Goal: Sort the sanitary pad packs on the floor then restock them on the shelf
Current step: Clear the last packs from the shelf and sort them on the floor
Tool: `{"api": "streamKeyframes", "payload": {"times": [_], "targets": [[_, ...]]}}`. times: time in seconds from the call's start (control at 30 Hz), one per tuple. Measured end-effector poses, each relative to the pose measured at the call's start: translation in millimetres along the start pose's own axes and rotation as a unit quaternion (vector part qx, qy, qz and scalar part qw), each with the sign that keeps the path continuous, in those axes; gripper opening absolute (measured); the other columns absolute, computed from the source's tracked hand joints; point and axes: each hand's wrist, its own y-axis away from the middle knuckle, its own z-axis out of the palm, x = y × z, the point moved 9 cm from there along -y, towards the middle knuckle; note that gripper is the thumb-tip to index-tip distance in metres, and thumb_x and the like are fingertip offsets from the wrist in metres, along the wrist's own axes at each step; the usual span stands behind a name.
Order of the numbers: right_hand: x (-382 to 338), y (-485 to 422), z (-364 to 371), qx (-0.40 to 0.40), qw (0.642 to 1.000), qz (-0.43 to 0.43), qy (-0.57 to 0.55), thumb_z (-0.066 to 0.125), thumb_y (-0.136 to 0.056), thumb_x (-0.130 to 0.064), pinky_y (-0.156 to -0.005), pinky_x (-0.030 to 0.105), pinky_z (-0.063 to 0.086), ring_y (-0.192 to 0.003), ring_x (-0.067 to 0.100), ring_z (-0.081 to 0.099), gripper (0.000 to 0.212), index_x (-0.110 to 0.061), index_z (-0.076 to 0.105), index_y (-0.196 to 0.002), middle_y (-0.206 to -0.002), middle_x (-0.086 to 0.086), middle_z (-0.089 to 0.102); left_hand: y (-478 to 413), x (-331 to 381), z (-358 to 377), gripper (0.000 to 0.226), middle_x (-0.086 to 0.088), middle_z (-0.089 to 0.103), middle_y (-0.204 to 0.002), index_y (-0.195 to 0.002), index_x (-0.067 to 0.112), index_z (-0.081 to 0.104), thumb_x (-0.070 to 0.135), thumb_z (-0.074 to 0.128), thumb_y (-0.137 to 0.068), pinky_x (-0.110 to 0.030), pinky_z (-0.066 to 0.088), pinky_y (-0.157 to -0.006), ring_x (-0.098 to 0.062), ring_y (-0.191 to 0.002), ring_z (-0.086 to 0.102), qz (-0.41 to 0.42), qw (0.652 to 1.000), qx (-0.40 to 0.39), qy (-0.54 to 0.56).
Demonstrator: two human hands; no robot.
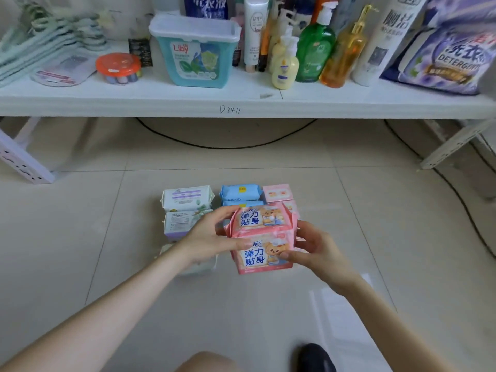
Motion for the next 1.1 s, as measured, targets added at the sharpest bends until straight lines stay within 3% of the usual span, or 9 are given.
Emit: {"api": "streamKeyframes", "payload": {"times": [0.1,0.17,0.3,0.43,0.57,0.73,0.83,0.9,1.1], "targets": [[-2.2,-8.6,-48.9,0.022,1.0,0.0,0.005,0.082,-0.073,-0.009,-0.081,0.034,0.058,-0.102,0.024,0.068,0.05,-0.026,0.063,-0.117,-0.11,0.001,0.072,-38.8,24.4,32.0,0.068,0.021,0.064,-0.118,-0.116,0.041,0.056,0.025,0.09,-0.06,-0.027,0.051,-0.092,-0.003,-0.105,0.065,0.002,1.0,-0.021,-0.017],[0.5,-20.4,-81.1,0.031,0.999,0.003,0.007,0.081,-0.073,-0.009,-0.081,0.034,0.058,-0.102,0.023,0.068,0.05,-0.027,0.063,-0.116,-0.109,0.0,0.072,-67.9,37.1,51.4,0.073,0.018,0.063,-0.12,-0.121,0.036,0.056,0.028,0.089,-0.057,-0.025,0.053,-0.088,-0.003,-0.099,0.067,-0.001,0.999,-0.028,-0.027],[7.8,-56.4,-137.7,0.033,0.999,0.0,0.004,0.08,-0.073,-0.005,-0.085,0.042,0.058,-0.103,0.025,0.068,0.052,-0.021,0.061,-0.118,-0.11,0.004,0.072,-128.2,54.4,80.0,0.067,0.015,0.06,-0.12,-0.12,0.031,0.053,0.016,0.089,-0.065,-0.02,0.054,-0.081,-0.002,-0.092,0.068,-0.01,0.997,-0.039,-0.061],[15.6,-92.4,-173.2,0.027,1.0,0.002,-0.004,0.079,-0.073,0.0,-0.085,0.043,0.058,-0.103,0.027,0.067,0.052,-0.016,0.06,-0.119,-0.111,0.007,0.071,-173.2,61.0,93.4,0.079,0.005,0.056,-0.129,-0.132,0.019,0.051,0.008,0.089,-0.063,-0.037,0.051,-0.099,-0.014,-0.105,0.066,-0.039,0.994,-0.04,-0.095],[30.4,-135.1,-207.8,0.022,1.0,0.006,-0.002,0.08,-0.071,0.003,-0.08,0.038,0.059,-0.104,0.026,0.066,0.054,-0.014,0.059,-0.118,-0.113,0.008,0.069,-221.0,61.3,105.7,0.083,0.002,0.055,-0.131,-0.132,0.014,0.05,0.001,0.089,-0.06,-0.039,0.05,-0.1,-0.016,-0.11,0.064,-0.049,0.991,-0.026,-0.122],[68.0,-175.1,-232.7,0.031,0.999,0.01,-0.003,0.081,-0.069,0.003,-0.08,0.037,0.059,-0.104,0.023,0.066,0.057,-0.017,0.059,-0.117,-0.112,0.006,0.068,-270.6,36.8,118.2,0.085,0.009,0.055,-0.127,-0.127,0.024,0.049,0.008,0.093,-0.056,-0.022,0.053,-0.087,-0.004,-0.104,0.064,-0.049,0.983,-0.029,-0.172],[92.4,-190.7,-240.6,0.042,0.999,0.011,0.001,0.083,-0.066,0.003,-0.08,0.031,0.059,-0.102,0.019,0.067,0.059,-0.027,0.061,-0.112,-0.109,-0.002,0.07,-289.1,17.3,123.8,0.083,0.009,0.057,-0.125,-0.12,0.032,0.05,0.011,0.094,-0.053,-0.027,0.053,-0.093,-0.002,-0.105,0.062,-0.042,0.98,-0.021,-0.195],[109.1,-197.9,-243.7,0.048,0.999,0.019,-0.004,0.084,-0.065,0.003,-0.078,0.029,0.058,-0.101,0.016,0.067,0.06,-0.03,0.061,-0.11,-0.108,-0.005,0.071,-297.0,3.1,126.5,0.084,0.007,0.059,-0.126,-0.122,0.028,0.051,0.012,0.095,-0.052,-0.033,0.052,-0.097,-0.006,-0.108,0.063,-0.04,0.978,-0.014,-0.206],[149.3,-210.6,-239.0,0.046,0.998,0.037,-0.015,0.08,-0.067,0.01,-0.085,0.031,0.056,-0.108,0.017,0.065,0.064,-0.017,0.059,-0.122,-0.116,0.001,0.068,-303.5,-27.9,134.7,0.093,0.006,0.062,-0.125,-0.128,0.021,0.049,0.016,0.096,-0.048,-0.037,0.051,-0.096,-0.011,-0.111,0.061,-0.038,0.964,-0.001,-0.263]]}}
